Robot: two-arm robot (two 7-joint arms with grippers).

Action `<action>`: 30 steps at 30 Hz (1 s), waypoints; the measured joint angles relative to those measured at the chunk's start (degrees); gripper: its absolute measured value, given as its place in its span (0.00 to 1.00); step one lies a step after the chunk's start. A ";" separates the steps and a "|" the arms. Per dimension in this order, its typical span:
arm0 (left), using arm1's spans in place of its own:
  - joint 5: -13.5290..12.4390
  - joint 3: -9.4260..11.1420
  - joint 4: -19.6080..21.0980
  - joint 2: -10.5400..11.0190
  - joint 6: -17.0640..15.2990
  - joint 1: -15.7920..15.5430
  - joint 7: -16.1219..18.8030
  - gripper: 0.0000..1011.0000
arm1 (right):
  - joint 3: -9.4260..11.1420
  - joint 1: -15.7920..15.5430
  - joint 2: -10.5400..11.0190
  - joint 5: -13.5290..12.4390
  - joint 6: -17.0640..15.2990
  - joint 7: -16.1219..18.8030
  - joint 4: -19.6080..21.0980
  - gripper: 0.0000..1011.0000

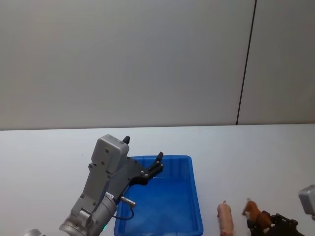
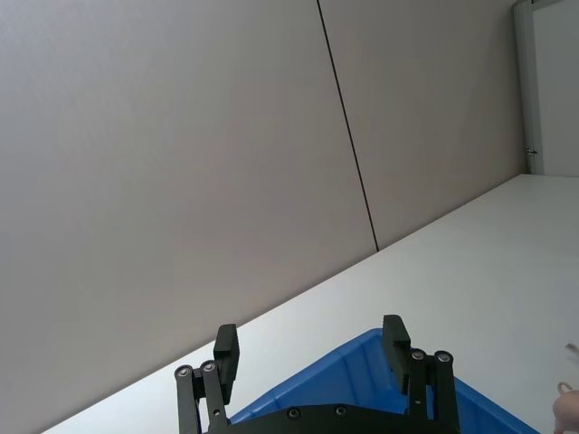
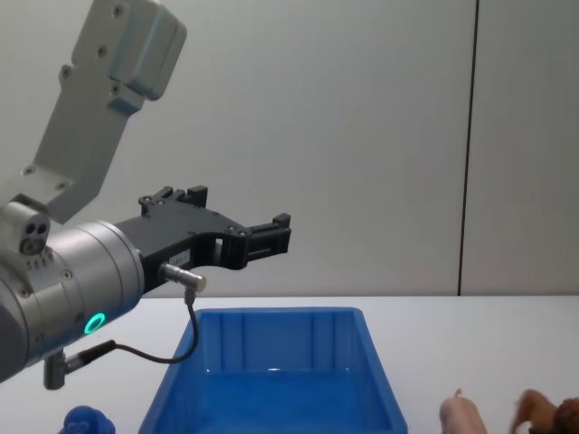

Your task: Pick up the two dolls from the table and place them into the box.

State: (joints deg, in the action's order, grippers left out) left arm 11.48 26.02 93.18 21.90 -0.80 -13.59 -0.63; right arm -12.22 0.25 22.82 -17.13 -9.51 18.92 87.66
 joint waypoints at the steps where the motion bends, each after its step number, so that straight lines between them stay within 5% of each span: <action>1: 0.00 0.00 -0.01 0.00 0.00 0.00 0.00 0.99 | -0.06 -0.01 -0.03 0.11 0.04 -0.13 0.05 0.51; 4: 0.00 0.00 0.00 0.00 0.00 0.00 0.00 0.99 | -0.12 -0.09 -0.05 0.50 0.45 -0.57 0.37 0.43; 20: 0.00 0.00 0.00 0.00 0.00 0.00 0.00 0.99 | -0.20 0.12 -0.15 4.06 5.36 -3.04 3.83 0.43; 30: 0.00 0.00 0.00 0.00 0.00 0.00 0.00 0.99 | -0.60 3.61 -1.66 5.93 7.39 -0.97 5.89 0.43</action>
State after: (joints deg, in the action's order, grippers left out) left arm 11.48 26.02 93.17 21.89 -0.80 -13.59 -0.62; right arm -12.82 3.86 21.16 -11.20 -2.12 17.95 93.54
